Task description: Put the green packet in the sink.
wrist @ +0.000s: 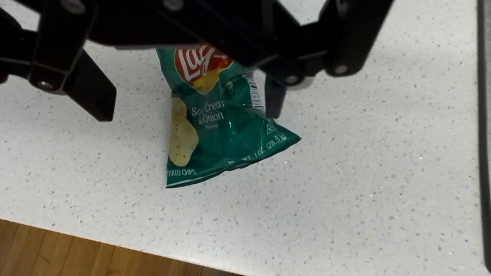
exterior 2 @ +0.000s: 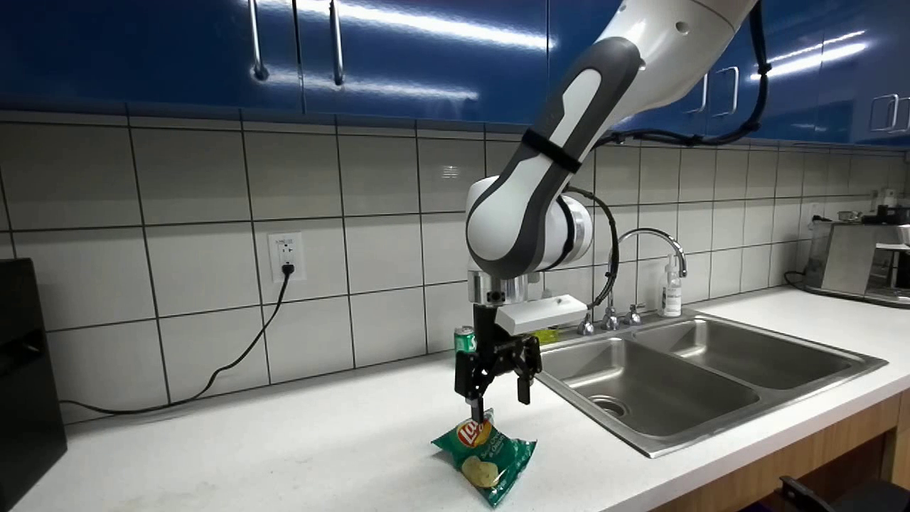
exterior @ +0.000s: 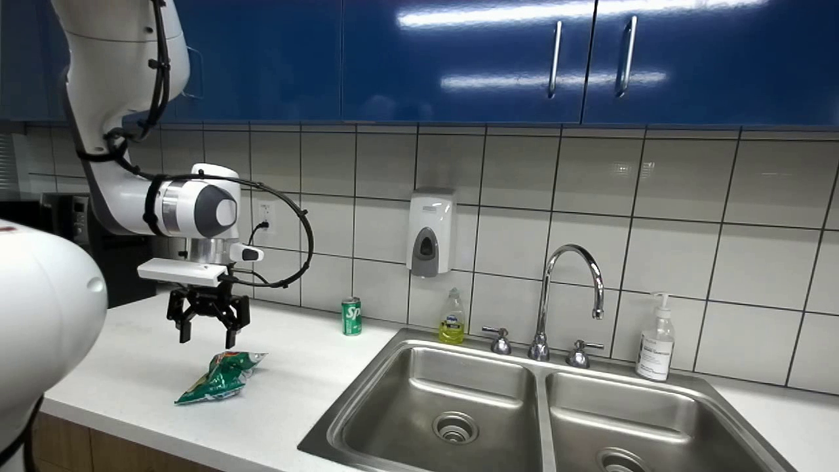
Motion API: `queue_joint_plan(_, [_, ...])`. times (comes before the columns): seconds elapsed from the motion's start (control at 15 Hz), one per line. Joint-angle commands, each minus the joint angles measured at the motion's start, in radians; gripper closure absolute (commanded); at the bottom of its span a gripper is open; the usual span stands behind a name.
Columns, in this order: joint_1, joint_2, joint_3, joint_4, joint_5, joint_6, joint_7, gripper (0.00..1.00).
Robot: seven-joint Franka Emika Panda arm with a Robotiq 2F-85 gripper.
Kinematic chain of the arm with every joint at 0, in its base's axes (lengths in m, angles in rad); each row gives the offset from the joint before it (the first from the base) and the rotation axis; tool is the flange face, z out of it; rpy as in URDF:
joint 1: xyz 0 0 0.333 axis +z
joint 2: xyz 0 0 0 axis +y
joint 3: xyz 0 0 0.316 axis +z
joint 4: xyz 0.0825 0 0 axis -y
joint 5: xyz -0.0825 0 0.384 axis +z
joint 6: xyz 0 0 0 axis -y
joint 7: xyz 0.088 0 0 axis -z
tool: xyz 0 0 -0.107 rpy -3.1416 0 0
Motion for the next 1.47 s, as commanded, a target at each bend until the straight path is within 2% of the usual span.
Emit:
queue_joint_plan(0.0, [0.003, 0.07, -0.012, 0.049, -0.029, 0.021, -0.003, 0.0])
queue_joint_plan(0.6, [0.003, 0.199, -0.05, 0.118, -0.053, 0.075, -0.011, 0.0])
queue_joint_plan(1.13, [0.004, 0.252, -0.073, 0.163, -0.062, 0.079, -0.015, 0.0])
queue_joint_plan(1.2, [0.004, 0.255, -0.073, 0.166, -0.061, 0.079, -0.016, 0.22])
queue_joint_plan(1.33, [0.006, 0.259, -0.074, 0.171, -0.063, 0.076, -0.016, 0.34])
queue_joint_plan(1.4, [0.007, 0.259, -0.075, 0.173, -0.064, 0.075, -0.014, 0.44])
